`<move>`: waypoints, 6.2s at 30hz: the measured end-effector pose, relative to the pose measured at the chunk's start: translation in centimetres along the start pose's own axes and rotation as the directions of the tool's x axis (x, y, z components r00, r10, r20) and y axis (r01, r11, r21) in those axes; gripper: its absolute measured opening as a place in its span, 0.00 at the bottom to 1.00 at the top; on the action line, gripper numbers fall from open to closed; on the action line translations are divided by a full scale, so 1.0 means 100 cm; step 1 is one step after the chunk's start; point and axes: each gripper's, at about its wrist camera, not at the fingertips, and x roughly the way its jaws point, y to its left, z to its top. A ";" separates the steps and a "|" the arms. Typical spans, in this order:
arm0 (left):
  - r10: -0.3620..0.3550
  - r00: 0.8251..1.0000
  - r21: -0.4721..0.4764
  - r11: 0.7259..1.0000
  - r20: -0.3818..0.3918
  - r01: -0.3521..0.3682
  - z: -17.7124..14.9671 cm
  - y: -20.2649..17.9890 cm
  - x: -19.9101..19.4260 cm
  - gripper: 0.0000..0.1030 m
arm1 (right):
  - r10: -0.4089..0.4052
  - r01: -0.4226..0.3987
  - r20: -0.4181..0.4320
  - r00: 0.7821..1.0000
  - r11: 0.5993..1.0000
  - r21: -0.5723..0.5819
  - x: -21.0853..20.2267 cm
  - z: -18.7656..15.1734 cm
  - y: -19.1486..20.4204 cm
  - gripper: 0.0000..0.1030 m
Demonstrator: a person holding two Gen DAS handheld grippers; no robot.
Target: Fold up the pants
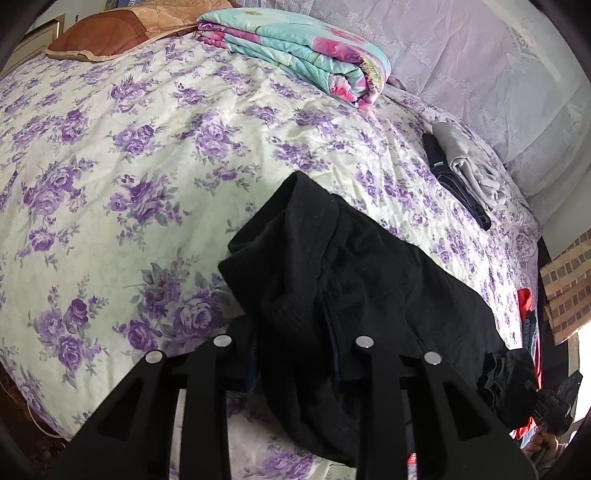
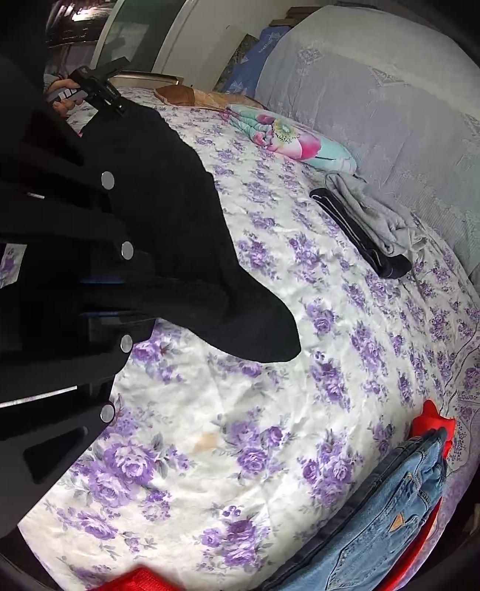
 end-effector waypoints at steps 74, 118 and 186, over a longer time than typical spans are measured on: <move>0.004 0.997 0.014 1.000 -0.072 -0.003 -0.041 -0.074 0.030 0.24 | 0.000 -0.009 -0.021 1.000 0.909 -0.418 0.036 0.091 0.063 0.67; -0.279 0.959 0.534 0.803 -0.052 0.263 -0.014 -0.265 -0.050 0.22 | 0.045 -0.015 0.072 0.996 0.932 -0.363 -0.020 0.000 0.031 0.68; -0.274 0.885 0.332 0.852 -0.375 0.405 -0.110 -0.312 0.078 0.22 | 0.222 -0.253 -0.176 0.959 0.951 -0.180 0.016 0.084 -0.065 0.25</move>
